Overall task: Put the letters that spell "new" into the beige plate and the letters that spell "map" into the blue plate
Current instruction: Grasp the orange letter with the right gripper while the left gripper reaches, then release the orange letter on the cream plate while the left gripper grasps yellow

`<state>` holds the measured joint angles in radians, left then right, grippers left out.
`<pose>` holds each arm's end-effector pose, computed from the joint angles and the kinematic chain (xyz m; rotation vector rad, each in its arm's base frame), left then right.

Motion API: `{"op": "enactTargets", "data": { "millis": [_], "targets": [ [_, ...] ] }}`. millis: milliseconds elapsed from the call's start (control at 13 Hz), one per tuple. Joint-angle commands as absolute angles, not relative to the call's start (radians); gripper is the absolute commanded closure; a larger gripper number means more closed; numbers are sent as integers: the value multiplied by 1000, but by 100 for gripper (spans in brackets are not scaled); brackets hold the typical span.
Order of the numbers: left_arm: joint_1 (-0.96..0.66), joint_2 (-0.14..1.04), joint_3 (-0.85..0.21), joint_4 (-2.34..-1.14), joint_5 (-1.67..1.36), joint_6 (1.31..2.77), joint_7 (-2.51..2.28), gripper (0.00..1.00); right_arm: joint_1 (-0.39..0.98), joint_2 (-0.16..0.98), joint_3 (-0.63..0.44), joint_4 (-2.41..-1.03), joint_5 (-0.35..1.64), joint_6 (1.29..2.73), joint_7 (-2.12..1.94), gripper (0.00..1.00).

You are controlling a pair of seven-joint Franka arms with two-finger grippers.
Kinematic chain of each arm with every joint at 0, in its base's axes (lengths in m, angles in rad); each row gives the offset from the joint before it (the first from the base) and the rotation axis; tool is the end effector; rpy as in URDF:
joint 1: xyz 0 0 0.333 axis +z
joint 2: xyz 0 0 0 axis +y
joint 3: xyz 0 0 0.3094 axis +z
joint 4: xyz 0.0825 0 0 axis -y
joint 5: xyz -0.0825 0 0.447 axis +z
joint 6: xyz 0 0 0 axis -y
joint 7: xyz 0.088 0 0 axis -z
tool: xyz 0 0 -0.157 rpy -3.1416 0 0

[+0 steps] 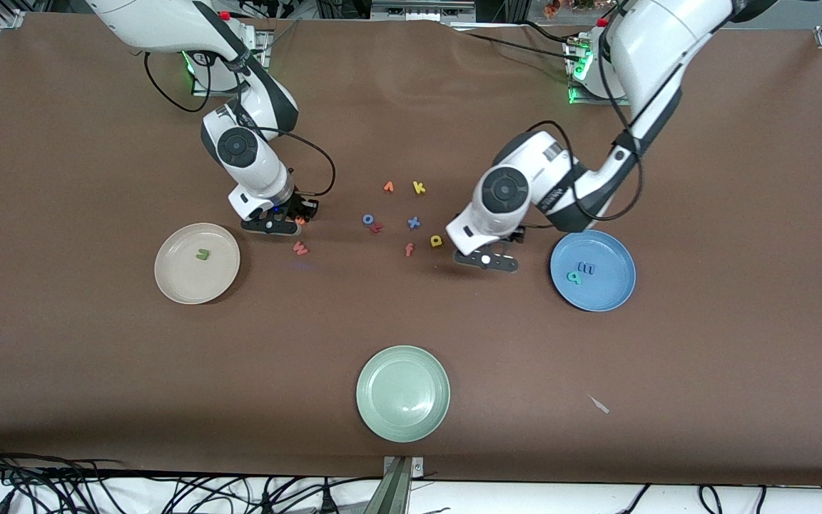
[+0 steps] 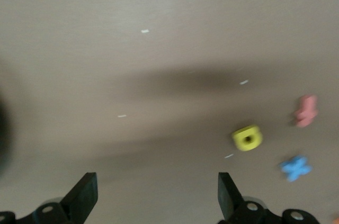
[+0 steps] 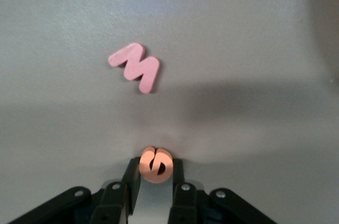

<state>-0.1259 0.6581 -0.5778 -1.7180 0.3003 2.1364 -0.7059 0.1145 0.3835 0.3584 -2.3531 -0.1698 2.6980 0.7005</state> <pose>0.5492 -0.4234 0.1507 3.1241 -0.1569 -0.2453 0.4631 0.2647 0.0648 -3.0907 0.1499 0.0582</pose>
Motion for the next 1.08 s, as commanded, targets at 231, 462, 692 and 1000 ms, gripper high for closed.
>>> {"op": "enactTargets", "data": {
  "millis": [231, 462, 692, 1000],
  "targets": [
    [-190, 776, -565, -1697, 298, 2327, -868, 3, 89, 318, 304, -2335, -198, 2628, 602, 88],
    [-306, 776, -476, -1695, 296, 2327, -937, 10, 5, 258, 281, -2275, -195, 2467, 354, 88],
    [-348, 781, -431, -1675, 298, 2329, -942, 27, -37, 255, 218, -2267, -195, 2457, 155, 86],
    [-348, 788, -430, -1675, 295, 2332, -943, 29, -43, 271, 179, -2269, -176, 2482, 121, 37]
  ]
}}
